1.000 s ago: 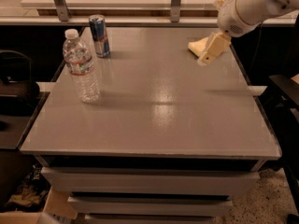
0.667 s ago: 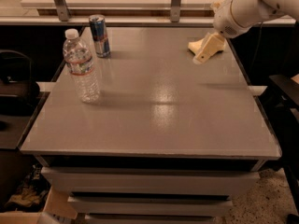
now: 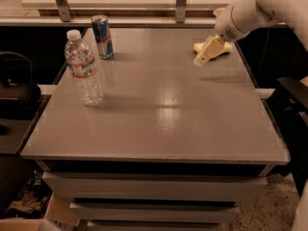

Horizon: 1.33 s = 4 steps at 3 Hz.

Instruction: Move sponge near water bottle

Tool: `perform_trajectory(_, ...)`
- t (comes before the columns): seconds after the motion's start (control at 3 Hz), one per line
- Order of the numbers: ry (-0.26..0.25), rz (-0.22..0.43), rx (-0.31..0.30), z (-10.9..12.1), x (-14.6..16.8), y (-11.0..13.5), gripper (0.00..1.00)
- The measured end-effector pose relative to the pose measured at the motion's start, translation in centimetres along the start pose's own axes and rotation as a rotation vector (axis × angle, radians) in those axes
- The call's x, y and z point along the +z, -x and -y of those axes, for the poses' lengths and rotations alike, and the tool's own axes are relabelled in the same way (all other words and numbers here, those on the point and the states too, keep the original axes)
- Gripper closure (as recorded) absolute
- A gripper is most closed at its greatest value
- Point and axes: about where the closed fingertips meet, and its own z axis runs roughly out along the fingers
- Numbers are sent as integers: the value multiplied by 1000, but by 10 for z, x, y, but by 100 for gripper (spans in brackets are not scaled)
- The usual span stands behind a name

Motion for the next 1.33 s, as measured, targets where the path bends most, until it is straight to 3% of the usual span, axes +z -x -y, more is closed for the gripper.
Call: perform_trajectory(1.33,62,28,160,6,39,-29,0)
